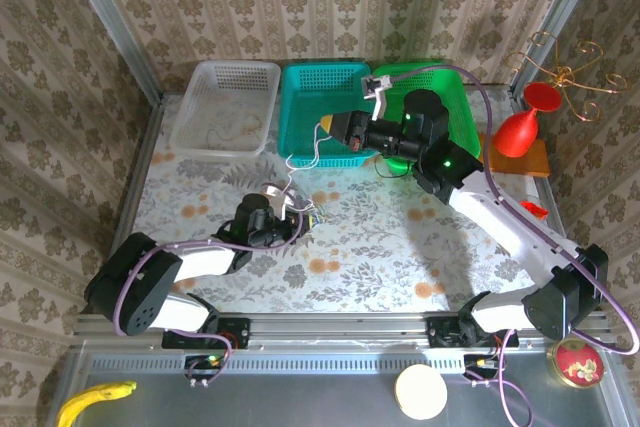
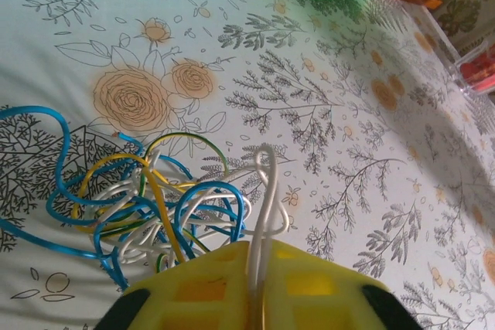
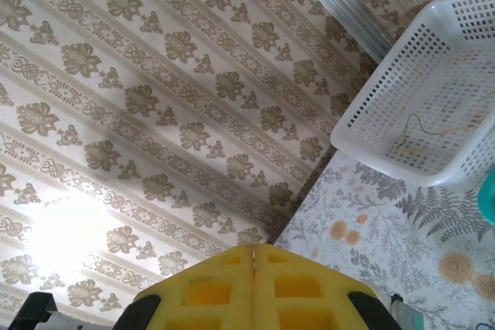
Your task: Untangle the cables
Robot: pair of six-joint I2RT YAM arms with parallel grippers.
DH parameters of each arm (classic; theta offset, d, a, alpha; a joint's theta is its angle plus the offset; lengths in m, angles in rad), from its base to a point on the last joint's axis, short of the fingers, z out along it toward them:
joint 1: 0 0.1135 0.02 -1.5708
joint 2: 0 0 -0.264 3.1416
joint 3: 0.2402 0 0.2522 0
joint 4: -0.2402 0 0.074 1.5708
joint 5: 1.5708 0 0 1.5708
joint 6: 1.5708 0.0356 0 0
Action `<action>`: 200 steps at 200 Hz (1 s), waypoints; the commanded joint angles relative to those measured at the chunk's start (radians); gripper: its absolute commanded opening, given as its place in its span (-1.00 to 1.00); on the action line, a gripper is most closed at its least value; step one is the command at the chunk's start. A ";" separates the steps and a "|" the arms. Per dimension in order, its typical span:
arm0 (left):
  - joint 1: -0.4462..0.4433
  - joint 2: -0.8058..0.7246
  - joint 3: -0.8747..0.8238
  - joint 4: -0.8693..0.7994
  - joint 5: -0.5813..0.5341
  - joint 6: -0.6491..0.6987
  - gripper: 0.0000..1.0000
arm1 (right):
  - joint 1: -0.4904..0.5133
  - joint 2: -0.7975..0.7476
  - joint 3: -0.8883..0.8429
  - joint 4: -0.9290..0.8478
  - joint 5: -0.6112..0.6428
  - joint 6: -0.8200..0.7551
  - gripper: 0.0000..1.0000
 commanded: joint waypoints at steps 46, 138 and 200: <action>0.039 -0.227 -0.013 -0.165 -0.009 0.004 -0.01 | -0.037 -0.055 -0.045 -0.044 0.071 -0.063 -1.00; 0.171 -0.650 0.057 -0.542 -0.034 0.021 0.71 | -0.090 -0.094 -0.083 -0.055 0.095 -0.079 -1.00; 0.204 -0.603 0.105 -0.383 0.079 -0.158 0.74 | -0.090 -0.093 -0.126 -0.012 0.079 -0.044 -1.00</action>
